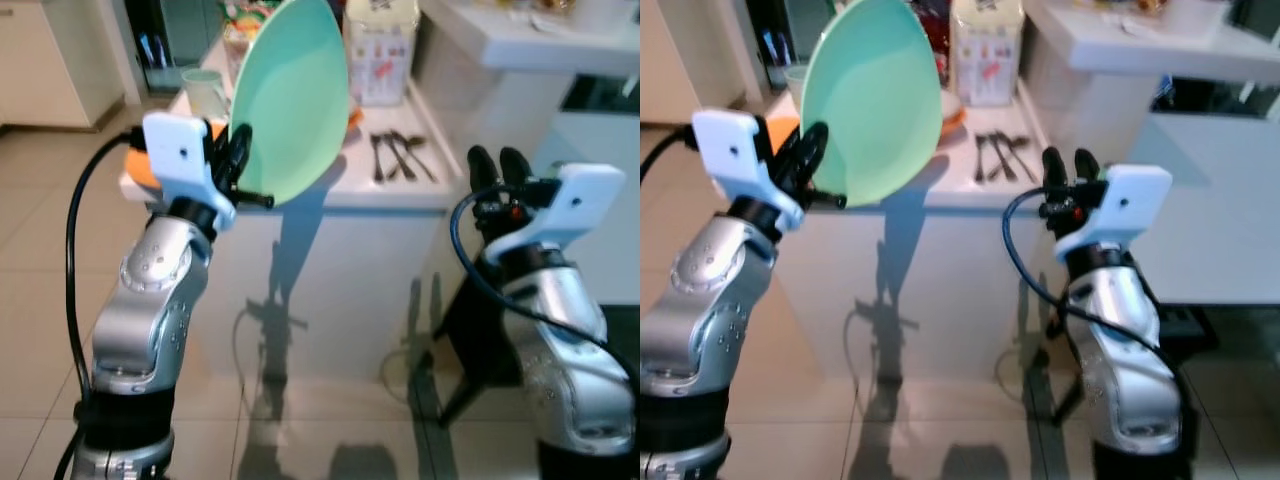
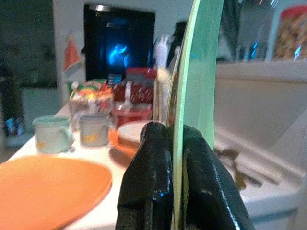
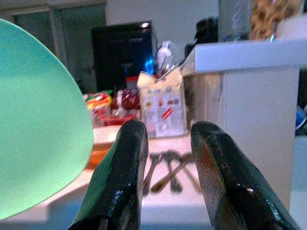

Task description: Setting the table

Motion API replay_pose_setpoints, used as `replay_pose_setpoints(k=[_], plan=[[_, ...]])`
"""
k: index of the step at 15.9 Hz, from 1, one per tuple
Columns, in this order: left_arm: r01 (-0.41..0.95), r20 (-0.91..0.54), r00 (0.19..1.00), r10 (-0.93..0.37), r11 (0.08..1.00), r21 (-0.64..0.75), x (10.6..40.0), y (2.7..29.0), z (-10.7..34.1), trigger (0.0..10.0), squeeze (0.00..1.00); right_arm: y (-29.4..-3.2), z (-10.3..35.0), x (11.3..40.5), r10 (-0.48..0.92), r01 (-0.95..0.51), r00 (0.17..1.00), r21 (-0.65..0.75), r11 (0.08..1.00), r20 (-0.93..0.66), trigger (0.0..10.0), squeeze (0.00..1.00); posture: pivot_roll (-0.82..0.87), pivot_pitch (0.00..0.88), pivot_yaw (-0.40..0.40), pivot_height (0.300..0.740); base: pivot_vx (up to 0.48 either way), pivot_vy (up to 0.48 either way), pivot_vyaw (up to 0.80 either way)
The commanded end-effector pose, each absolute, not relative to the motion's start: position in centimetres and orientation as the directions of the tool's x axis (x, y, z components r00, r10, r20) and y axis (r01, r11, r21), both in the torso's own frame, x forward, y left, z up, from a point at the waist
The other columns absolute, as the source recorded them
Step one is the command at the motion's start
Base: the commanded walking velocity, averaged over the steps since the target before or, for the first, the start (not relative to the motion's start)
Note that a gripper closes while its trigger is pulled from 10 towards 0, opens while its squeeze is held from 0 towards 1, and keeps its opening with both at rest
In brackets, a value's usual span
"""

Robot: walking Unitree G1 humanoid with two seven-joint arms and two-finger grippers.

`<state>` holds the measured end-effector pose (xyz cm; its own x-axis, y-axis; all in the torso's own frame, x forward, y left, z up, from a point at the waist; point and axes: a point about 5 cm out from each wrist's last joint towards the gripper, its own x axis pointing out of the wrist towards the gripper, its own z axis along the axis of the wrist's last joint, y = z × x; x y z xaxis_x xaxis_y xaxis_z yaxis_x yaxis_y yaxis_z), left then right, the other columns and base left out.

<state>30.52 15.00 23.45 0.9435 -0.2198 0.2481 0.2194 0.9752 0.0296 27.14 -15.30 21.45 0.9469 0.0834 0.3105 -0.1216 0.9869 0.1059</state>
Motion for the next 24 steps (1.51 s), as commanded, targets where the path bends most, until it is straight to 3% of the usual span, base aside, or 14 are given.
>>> replay_pose_setpoints(k=[1, 8, 24], plan=[[0.193, 0.291, 0.936, -0.198, 0.980, 0.048, 31.0, 15.0, 24.2, 10.0, 0.00, -15.9, 21.3, 27.2, 0.057, -0.085, 0.954, 0.083, 0.993, 0.295, 10.0, 0.00, 0.01, 0.000, 0.013, 0.740, 0.000, -0.368, 0.00], [0.168, 0.269, 0.948, -0.171, 0.985, 0.034, 31.7, 14.0, 23.4, 10.0, 0.00, -17.0, 20.6, 27.6, 0.011, -0.015, 0.966, 0.012, 1.000, 0.258, 10.0, 0.00, 0.00, 0.000, 0.022, 0.740, 0.000, -0.373, 0.67], [0.170, 0.256, 0.947, -0.195, 0.978, 0.118, 31.9, 12.2, 22.1, 10.0, 0.00, -17.7, 19.6, 27.8, -0.031, 0.028, 0.985, 0.019, 0.999, 0.171, 10.0, 0.00, -0.03, 0.000, 0.007, 0.740, 0.000, -0.374, 0.00]])
